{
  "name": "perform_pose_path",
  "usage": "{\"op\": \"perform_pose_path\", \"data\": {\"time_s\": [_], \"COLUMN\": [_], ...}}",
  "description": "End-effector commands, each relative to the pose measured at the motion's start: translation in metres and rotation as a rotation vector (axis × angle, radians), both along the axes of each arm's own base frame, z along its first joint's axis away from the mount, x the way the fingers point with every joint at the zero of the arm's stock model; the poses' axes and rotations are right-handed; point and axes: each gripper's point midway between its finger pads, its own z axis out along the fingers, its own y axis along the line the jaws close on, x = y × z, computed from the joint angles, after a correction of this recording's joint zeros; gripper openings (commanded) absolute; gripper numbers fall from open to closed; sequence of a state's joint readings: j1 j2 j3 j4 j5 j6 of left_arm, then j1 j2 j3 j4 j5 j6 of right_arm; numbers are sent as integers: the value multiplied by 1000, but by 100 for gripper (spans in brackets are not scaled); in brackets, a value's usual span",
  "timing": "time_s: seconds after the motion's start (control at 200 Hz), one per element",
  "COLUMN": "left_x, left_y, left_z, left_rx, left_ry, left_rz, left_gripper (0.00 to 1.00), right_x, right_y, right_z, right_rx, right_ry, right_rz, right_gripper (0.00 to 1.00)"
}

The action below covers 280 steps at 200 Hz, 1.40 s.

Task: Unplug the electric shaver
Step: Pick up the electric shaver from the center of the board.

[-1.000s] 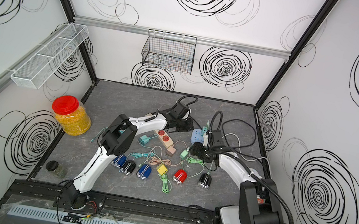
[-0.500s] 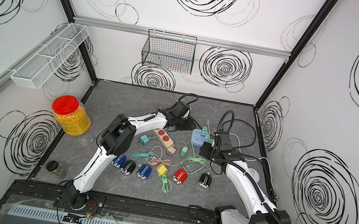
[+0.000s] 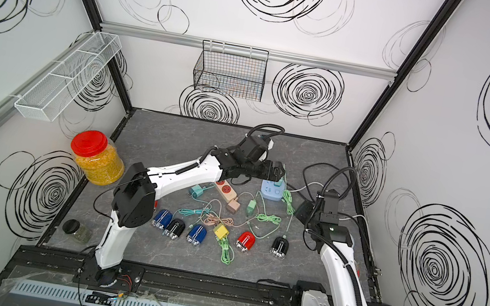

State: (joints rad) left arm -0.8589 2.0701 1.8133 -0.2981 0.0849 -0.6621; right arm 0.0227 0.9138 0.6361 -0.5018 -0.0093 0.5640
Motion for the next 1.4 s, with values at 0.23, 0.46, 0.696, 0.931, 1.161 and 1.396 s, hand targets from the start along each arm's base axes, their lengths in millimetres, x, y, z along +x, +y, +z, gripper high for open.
{"op": "perform_pose_path", "data": {"time_s": [0.23,0.46,0.696,0.931,1.161,1.396], "left_x": [-90,-152,-184,-184,-184,-191], "left_y": [-19,-44,-64,-78,-77,-76], "left_z": [-42,-77,-102,-130,-152,-166], "left_rx": [149,234,261,344,423,534], "left_ry": [-47,-9,22,23,30,1], "left_rz": [-1,-51,-90,-108,-112,-150], "left_gripper": [72,58,62,76,82,81], "right_x": [-11,-13,-12,-11,-12,-10], "right_y": [-26,-36,-36,-36,-42,-44], "right_z": [-9,-22,-26,-25,-25,-26], "right_rx": [56,123,131,146,154,169], "right_ry": [11,22,14,3,-5,-7], "right_rz": [-130,-164,-158,-162,-186,-190], "right_gripper": [61,61,61,61,61,62]}}
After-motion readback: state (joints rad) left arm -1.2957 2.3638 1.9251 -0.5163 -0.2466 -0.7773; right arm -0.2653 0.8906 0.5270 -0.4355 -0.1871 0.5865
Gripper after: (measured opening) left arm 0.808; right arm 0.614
